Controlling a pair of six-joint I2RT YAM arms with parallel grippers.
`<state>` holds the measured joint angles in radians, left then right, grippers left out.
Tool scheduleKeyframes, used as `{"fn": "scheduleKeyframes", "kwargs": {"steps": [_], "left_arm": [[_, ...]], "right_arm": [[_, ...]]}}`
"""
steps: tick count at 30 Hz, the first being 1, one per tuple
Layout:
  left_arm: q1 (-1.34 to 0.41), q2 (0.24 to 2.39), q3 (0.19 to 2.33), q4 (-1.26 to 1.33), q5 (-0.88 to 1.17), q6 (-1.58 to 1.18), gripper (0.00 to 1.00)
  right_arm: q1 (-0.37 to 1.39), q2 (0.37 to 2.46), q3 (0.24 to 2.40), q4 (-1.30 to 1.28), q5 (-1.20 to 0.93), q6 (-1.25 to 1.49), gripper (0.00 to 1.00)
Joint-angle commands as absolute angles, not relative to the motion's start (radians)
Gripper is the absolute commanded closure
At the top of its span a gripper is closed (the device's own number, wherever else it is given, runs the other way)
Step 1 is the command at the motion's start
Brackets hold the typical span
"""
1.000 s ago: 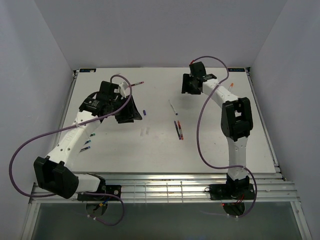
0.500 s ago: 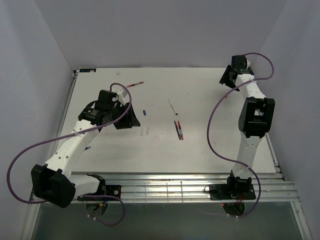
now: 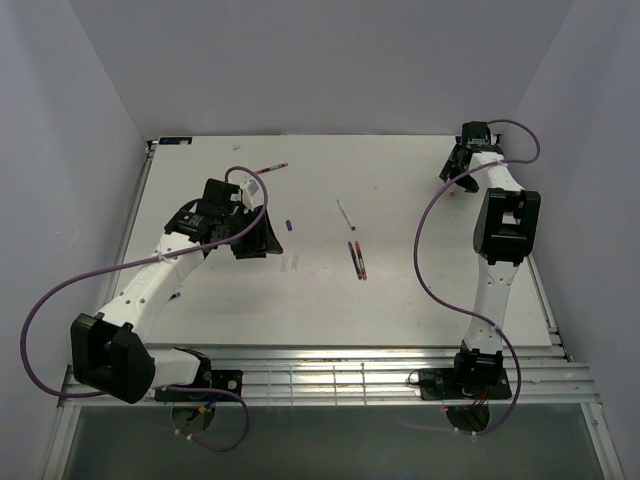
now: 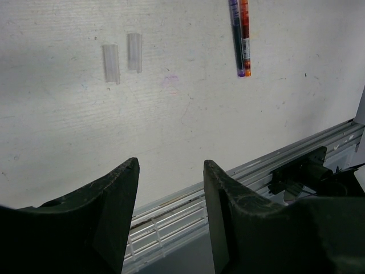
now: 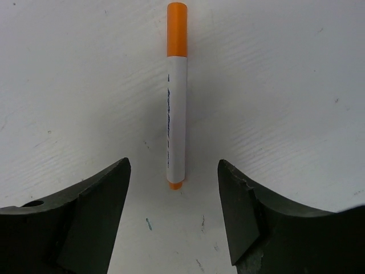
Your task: Open the pen caps
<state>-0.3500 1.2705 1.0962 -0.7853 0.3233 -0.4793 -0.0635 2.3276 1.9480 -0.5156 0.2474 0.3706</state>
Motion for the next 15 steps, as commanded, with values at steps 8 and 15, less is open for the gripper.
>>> {"fn": "scheduleKeyframes", "kwargs": {"steps": [8, 15], "left_arm": [[-0.35, 1.285, 1.141, -0.758, 0.328, -0.517, 0.41], [-0.35, 1.287, 1.147, -0.764, 0.325, -0.535, 0.4]], "right_arm": [[-0.077, 2.411, 2.065, -0.551, 0.212, 0.316, 0.42], [-0.077, 2.441, 2.06, -0.587, 0.186, 0.285, 0.63]]}}
